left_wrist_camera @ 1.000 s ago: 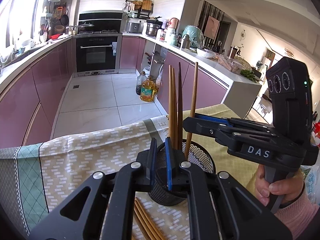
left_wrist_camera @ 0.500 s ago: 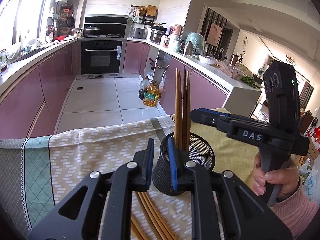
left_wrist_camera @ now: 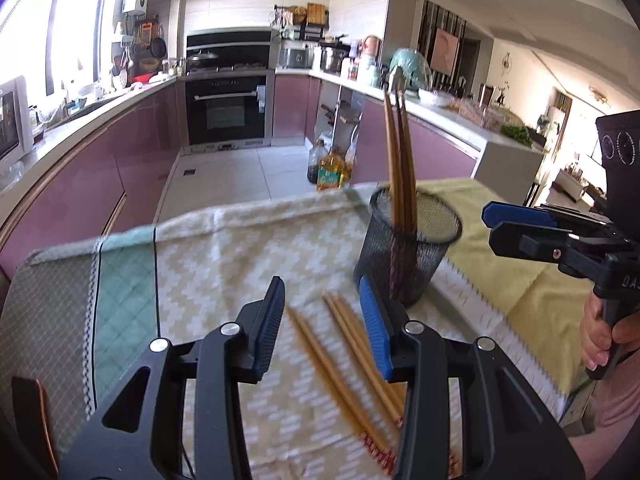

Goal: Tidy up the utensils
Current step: 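Withdraw the left tool from the holder back over the chopsticks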

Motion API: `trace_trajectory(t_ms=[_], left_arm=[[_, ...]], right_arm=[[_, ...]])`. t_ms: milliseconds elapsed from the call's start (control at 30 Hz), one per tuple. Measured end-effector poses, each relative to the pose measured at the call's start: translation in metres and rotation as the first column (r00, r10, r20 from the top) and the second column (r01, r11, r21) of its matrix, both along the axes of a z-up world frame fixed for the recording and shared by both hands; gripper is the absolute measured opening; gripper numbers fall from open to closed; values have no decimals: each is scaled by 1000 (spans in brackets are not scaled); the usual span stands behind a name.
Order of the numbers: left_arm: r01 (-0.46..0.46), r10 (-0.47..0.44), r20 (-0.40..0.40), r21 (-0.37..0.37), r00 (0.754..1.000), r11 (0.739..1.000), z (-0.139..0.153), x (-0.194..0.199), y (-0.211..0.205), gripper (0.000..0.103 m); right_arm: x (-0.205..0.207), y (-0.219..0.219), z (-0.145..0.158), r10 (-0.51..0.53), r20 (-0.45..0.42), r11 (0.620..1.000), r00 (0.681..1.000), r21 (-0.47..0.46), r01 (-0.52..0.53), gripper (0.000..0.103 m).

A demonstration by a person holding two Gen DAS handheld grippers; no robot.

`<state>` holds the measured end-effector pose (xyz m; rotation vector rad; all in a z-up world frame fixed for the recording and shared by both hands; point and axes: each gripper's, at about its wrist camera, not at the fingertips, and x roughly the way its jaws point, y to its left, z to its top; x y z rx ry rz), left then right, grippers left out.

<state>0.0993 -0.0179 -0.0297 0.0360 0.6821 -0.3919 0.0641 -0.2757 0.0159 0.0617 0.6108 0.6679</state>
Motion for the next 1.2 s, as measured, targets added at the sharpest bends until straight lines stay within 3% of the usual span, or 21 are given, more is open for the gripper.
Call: trace_trajectory(t_ms=[233, 400, 1200], left_arm=[[-16, 20, -119, 33, 993, 999, -45, -14, 7, 39], [-6, 10, -158, 30, 987, 1000, -57, -21, 7, 39], [17, -8, -199, 45, 980, 999, -75, -30, -5, 40]], right_arm=[[-1, 23, -63, 11, -165, 997, 986, -67, -22, 38], [-4, 33, -84, 2, -211, 994, 978, -107, -25, 38], [-12, 54, -101, -23, -207, 979, 978, -205, -21, 38]])
